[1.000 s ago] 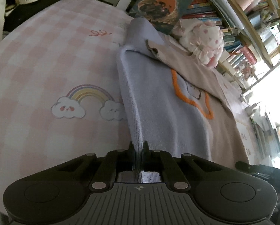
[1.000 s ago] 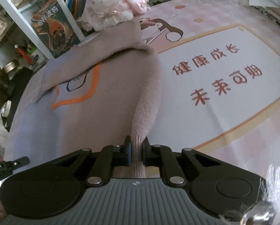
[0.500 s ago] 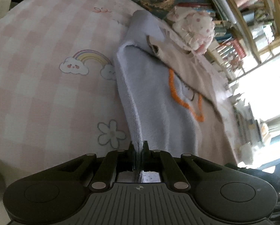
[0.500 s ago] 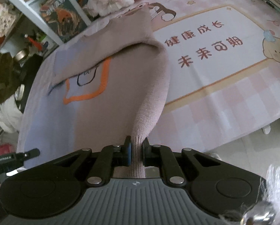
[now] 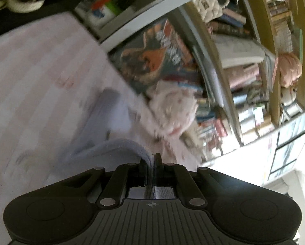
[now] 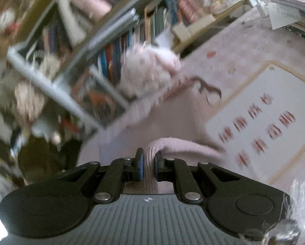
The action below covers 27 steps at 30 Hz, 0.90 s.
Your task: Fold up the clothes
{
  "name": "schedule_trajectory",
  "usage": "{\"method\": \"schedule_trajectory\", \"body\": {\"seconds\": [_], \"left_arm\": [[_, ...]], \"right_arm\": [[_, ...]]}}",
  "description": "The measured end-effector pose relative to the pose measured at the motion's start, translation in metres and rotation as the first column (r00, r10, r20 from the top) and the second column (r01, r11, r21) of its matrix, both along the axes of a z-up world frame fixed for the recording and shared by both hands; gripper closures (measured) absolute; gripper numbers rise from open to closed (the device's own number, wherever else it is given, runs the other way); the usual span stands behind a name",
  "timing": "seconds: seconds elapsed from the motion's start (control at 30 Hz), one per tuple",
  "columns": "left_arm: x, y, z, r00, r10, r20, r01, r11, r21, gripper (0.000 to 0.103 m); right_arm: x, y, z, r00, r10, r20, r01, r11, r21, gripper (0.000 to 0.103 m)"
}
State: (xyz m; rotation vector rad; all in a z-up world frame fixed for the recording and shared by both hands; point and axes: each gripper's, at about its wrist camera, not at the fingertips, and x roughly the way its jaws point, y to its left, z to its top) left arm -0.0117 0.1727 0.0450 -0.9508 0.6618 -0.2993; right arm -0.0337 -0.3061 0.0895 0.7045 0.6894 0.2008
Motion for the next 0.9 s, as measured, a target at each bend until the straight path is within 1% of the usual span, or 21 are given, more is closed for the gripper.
{"method": "schedule_trajectory", "body": {"seconds": [0.07,0.13,0.23,0.43,0.5,0.57,0.6,0.63,0.67,0.7,0.73,0.77,0.8,0.9], "left_arm": [[0.026,-0.002,0.002,1.000,0.006,-0.019,-0.005,1.000,0.015,0.099],[0.050,-0.006,0.002,0.999,0.014,-0.040,-0.012,0.999,0.048,0.099],[0.080,-0.014,-0.003,0.997,0.016,-0.073,-0.007,0.993,0.121,0.098],[0.109,-0.018,-0.023,0.987,0.051,-0.150,-0.020,0.980,0.198,0.096],[0.118,-0.019,-0.029,0.983,0.052,-0.177,-0.013,0.977,0.215,0.094],[0.126,-0.019,-0.032,0.980,0.044,-0.192,-0.002,0.977,0.215,0.089],[0.129,-0.018,-0.032,0.979,0.037,-0.199,0.005,0.978,0.208,0.086],[0.130,-0.015,-0.030,0.980,0.037,-0.196,0.004,0.979,0.206,0.072],[0.127,-0.011,-0.026,0.983,0.060,-0.172,-0.021,0.974,0.226,0.051],[0.125,-0.007,-0.022,0.986,0.084,-0.147,-0.046,0.969,0.245,0.042],[0.122,-0.003,-0.017,0.987,0.107,-0.119,-0.072,0.962,0.265,0.035],[0.118,0.000,-0.013,0.989,0.129,-0.078,-0.099,0.947,0.304,0.035],[0.116,0.003,-0.011,0.990,0.130,-0.051,-0.104,0.932,0.347,0.035],[0.117,0.004,-0.011,0.995,0.083,-0.048,-0.054,0.900,0.432,0.035]], "right_arm": [[0.022,0.002,0.001,0.999,-0.035,0.002,0.035,0.999,-0.019,0.094],[0.045,0.005,0.000,0.998,-0.063,0.001,0.063,0.997,-0.039,0.094],[0.077,0.012,-0.007,0.998,-0.065,-0.002,0.064,0.994,-0.085,0.094],[0.120,0.013,-0.037,0.997,-0.050,-0.067,0.042,0.993,-0.108,0.093],[0.131,0.013,-0.046,0.995,-0.042,-0.090,0.032,0.993,-0.112,0.093],[0.141,0.012,-0.054,0.993,-0.038,-0.112,0.025,0.993,-0.115,0.092],[0.145,0.011,-0.056,0.992,-0.039,-0.122,0.025,0.993,-0.112,0.086],[0.148,0.009,-0.058,0.990,-0.042,-0.132,0.028,0.994,-0.107,0.080],[0.151,0.007,-0.060,0.989,-0.045,-0.142,0.031,0.994,-0.101,0.077],[0.151,0.006,-0.060,0.989,-0.049,-0.137,0.033,0.992,-0.119,0.067],[0.151,0.004,-0.059,0.990,-0.054,-0.128,0.035,0.989,-0.145,0.047],[0.151,0.003,-0.058,0.991,-0.058,-0.119,0.037,0.984,-0.172,0.039],[0.151,0.002,-0.057,0.992,-0.062,-0.109,0.039,0.979,-0.198,0.037],[0.151,-0.002,-0.053,0.994,-0.072,-0.080,0.047,0.960,-0.276,0.037]]}}
